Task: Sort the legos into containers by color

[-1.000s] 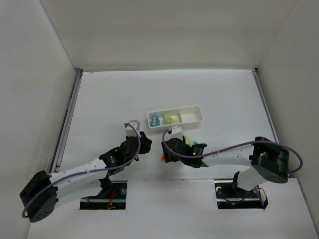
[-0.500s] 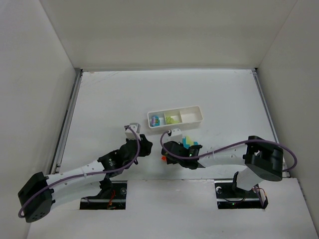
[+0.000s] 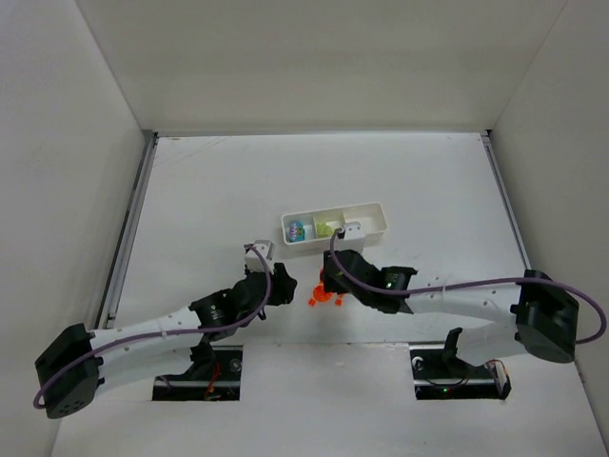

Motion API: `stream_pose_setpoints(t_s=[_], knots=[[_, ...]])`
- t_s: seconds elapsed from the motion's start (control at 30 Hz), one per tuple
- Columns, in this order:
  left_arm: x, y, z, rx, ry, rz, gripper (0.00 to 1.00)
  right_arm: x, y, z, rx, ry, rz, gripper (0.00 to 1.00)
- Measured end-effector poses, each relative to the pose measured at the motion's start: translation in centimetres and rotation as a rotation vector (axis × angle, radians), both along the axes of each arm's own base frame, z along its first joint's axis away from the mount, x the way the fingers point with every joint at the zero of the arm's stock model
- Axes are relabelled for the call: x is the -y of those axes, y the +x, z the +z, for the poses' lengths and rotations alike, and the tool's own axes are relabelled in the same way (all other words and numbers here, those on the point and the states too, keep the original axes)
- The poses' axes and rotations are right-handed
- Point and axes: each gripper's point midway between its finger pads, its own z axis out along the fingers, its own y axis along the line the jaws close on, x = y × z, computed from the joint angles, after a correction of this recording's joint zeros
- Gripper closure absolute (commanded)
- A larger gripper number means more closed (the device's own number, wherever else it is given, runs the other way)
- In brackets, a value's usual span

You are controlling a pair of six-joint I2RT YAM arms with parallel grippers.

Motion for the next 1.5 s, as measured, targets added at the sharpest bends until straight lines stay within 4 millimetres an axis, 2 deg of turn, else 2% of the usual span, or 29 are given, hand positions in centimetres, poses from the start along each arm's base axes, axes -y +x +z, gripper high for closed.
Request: stream_pose_setpoints(t_s=[0.1,0.3,0.37,0.5,0.73,0.97,1.1,1.2,1.4,1.5], knots=[[0.4,-0.5,-0.5,-0.008,0.017,-0.025,0.53,2.2,3.6,1.2,0.038,0.008,-0.082,0.54],[1.8,-2.4,-2.0,-0.026,0.087,-0.121,0.51,8.5,12.2,3.8,0.122,0.022,-0.3,0.54],[2.2,-2.8,-2.6,-0.032,0.117,-0.147,0.51,9.8,14.4,4.6,0.147,0.023,-0.344,0.54],[3.2,-3.2,-3.2,-0.037,0.167,-0.187,0.51,10.3,17.1,4.6,0.168,0.005,-0.369,0.53],[4.4,-3.1,-3.6,-0.024,0.225,-0.219,0.51,11.1,18.2,2.4,0.145,-0.058,-0.374,0.52],[4.7,-3.1,-4.5,-0.028,0.278,-0.235,0.51,11.5,18.7,2.4,0.152,-0.059,-0.383,0.33],[4.7,-3.2,-5.2,-0.035,0.306,-0.241,0.51,11.2,18.8,2.5,0.151,-0.047,-0.371,0.31],[4.7,-3.2,-5.3,-0.035,0.312,-0.242,0.53,11.2,18.4,2.8,0.157,-0.034,-0.366,0.31],[5.1,-3.3,-5.3,-0.031,0.315,-0.253,0.59,11.8,16.9,5.3,0.216,0.035,-0.366,0.31],[5.6,-3.3,-5.6,-0.031,0.328,-0.266,0.62,11.6,16.4,5.8,0.235,0.062,-0.357,0.31]])
